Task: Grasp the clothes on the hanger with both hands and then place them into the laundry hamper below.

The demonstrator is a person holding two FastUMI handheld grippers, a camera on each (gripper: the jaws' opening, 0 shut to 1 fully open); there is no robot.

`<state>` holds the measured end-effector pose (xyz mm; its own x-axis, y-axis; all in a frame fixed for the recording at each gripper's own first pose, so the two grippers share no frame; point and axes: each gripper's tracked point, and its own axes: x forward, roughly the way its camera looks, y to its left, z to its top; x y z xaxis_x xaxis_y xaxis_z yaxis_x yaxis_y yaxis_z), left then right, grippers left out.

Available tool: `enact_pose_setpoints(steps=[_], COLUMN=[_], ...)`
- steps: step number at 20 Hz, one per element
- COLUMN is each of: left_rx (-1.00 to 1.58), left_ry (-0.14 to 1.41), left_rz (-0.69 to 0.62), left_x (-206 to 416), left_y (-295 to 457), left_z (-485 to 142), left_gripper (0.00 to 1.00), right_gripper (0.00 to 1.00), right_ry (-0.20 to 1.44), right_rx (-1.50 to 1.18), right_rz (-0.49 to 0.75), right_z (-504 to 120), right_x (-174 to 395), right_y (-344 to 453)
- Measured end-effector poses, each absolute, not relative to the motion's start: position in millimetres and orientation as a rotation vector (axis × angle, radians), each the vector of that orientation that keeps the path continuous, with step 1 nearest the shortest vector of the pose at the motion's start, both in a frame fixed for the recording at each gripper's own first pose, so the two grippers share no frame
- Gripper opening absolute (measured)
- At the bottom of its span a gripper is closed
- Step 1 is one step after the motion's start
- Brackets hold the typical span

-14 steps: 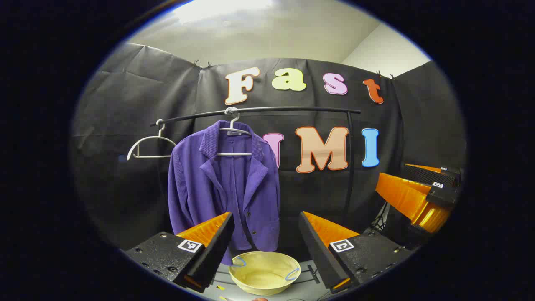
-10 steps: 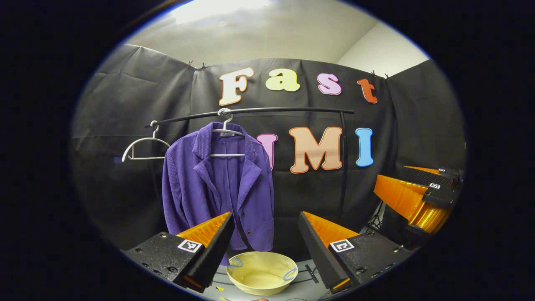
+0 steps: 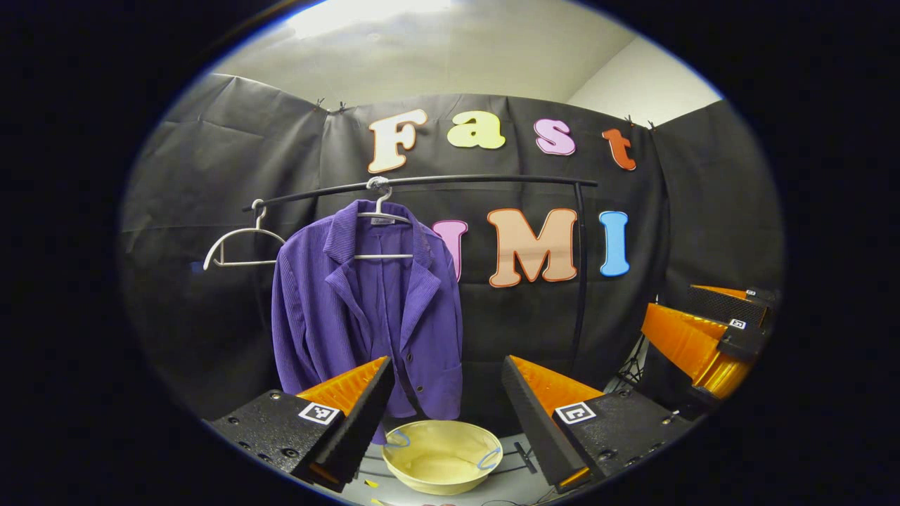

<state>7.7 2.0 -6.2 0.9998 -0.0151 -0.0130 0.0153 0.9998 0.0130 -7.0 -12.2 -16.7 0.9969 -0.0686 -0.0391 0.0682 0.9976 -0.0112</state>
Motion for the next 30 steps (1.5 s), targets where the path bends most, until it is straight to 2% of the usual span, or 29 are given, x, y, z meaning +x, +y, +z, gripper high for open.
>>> enact_pose_setpoints(steps=[1, 7, 8, 9, 10, 11, 13, 14, 16, 17, 21, 22, 23, 24, 25, 26, 27, 30], left_rx=[0.013, 0.011, 0.012, 0.014, 0.012, 0.009, 0.013, 0.019, 0.036, 0.042, 0.052, 0.061, 0.072, 0.081, 0.085, 0.088, 0.092, 0.101], left_ry=[0.014, 0.025, 0.029, 0.033, 0.034, 0.032, 0.031, 0.027, 0.017, 0.010, 0.010, 0.012, 0.005, 0.001, 0.000, 0.006, 0.014, 0.027], left_rz=[-0.012, 0.032, 0.042, 0.052, 0.062, 0.070, 0.086, 0.091, 0.100, 0.101, 0.079, 0.077, 0.079, 0.084, 0.094, 0.109, 0.130, 0.199], left_x=[9, 28, 32, 36, 41, 46, 57, 63, 76, 84, 118, 125, 133, 140, 147, 154, 159, 171], left_y=[5, 29, 33, 39, 45, 49, 63, 70, 86, 93, 120, 128, 136, 144, 151, 159, 166, 186], left_z=[-7, -9, -10, -13, -12, -12, -11, -9, -4, -4, -7, -9, -9, -9, -9, -11, -12, -15], left_gripper=[0.92, 0.92, 0.92, 0.92, 0.92, 0.95, 0.92, 0.96, 0.96, 0.92, 0.93, 0.96, 0.93, 0.96, 0.93, 0.96, 0.93, 0.94], right_gripper=[0.98, 0.98, 0.94, 0.98, 0.98, 0.98, 0.98, 0.98, 0.98, 0.98, 0.98, 0.98, 0.98, 0.98, 0.98, 0.94, 0.98, 0.98], right_ry=[0.040, 0.058, 0.057, 0.060, 0.060, 0.059, 0.063, 0.063, 0.061, 0.055, 0.056, 0.056, 0.058, 0.061, 0.065, 0.071, 0.082, 0.103], right_rx=[-0.007, -0.002, -0.001, 0.001, 0.001, -0.001, -0.003, -0.003, -0.010, -0.016, -0.044, -0.050, -0.056, -0.058, -0.060, -0.059, -0.057, -0.048], right_rz=[-0.070, -0.046, -0.041, -0.035, -0.029, -0.021, -0.007, -0.002, 0.001, 0.000, -0.002, 0.001, 0.004, 0.013, 0.023, 0.036, 0.049, 0.099], right_z=[-17, -26, -26, -28, -30, -31, -33, -34, -34, -34, -44, -47, -51, -55, -59, -64, -68, -82], right_x=[-5, 23, 29, 37, 44, 51, 69, 78, 98, 108, 148, 158, 168, 177, 188, 198, 208, 235], right_y=[-11, 6, 10, 14, 19, 24, 35, 41, 54, 60, 93, 102, 109, 118, 126, 135, 142, 163])
